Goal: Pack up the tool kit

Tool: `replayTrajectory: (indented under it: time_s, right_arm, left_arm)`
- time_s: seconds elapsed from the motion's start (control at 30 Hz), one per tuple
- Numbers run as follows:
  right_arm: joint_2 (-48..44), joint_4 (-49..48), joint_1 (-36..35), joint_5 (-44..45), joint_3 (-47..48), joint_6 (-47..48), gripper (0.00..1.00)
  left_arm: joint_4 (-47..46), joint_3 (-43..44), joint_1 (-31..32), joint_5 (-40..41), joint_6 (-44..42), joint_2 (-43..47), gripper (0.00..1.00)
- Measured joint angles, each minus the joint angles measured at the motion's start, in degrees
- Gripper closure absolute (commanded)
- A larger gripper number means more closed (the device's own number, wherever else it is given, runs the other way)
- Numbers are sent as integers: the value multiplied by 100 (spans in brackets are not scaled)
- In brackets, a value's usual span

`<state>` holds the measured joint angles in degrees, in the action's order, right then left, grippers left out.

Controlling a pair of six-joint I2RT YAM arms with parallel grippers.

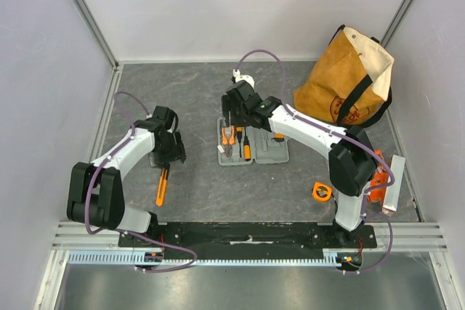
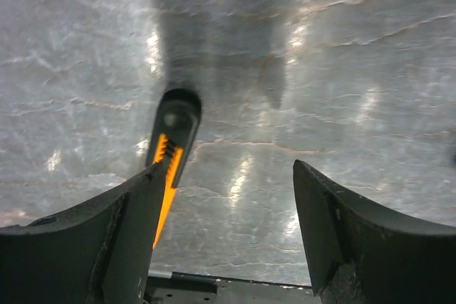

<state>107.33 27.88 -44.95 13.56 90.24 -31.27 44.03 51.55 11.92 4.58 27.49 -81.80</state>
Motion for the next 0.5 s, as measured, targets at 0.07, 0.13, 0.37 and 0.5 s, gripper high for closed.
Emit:
replayTrajectory:
  time_s: [0.07, 0.13, 0.37, 0.5]
  right_arm:
    - [-2, 0, 26, -57, -151, -11, 25]
    - [-2, 13, 59, -127, -273, -20, 24]
    - [-7, -26, 153, -278, -380, -22, 25]
    - [-39, -42, 236, -393, -546, -72, 27]
  left_arm:
    - [79, -129, -28, 109, 24, 24, 19]
    - [101, -216, -101, 210, 33, 24, 18]
    - [81, -317, -446, 271, 31, -190, 28]
    - [52, -317, -472, 87, 31, -640, 46]
